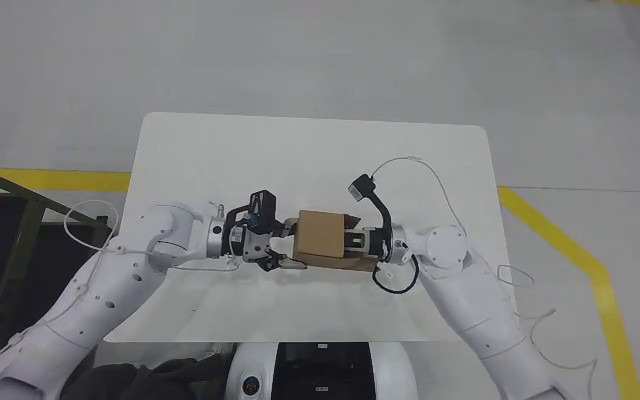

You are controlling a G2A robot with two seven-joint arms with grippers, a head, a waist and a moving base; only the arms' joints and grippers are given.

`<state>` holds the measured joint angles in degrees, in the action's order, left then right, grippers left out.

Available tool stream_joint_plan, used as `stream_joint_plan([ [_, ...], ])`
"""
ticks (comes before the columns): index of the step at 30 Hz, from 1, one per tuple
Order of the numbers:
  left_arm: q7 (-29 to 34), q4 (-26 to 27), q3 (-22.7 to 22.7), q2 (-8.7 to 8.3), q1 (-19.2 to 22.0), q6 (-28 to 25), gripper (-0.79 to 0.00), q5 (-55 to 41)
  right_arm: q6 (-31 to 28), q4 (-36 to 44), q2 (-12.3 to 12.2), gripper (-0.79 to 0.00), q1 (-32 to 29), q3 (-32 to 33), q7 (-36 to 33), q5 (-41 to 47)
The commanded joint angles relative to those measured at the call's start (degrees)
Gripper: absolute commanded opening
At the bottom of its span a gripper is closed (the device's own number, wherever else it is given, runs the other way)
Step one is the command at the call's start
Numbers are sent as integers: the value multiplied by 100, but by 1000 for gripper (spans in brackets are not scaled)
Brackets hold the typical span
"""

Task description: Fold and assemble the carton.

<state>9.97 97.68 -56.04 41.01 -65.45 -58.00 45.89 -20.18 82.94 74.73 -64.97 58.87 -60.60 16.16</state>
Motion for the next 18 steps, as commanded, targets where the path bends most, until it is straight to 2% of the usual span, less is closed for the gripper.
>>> stream_joint_plan([
  [1,-21,-23,-7,-6,3,0,-533,-2,5,68,-29,-785,-55,84,22,-20],
  [7,-72,-49,-4,-22,-3,0,-545,-2,32,241,-86,-785,-202,190,1,81],
  [18,-89,-41,98,-27,47,0,-622,11,-145,-163,50,-785,70,-418,186,367],
])
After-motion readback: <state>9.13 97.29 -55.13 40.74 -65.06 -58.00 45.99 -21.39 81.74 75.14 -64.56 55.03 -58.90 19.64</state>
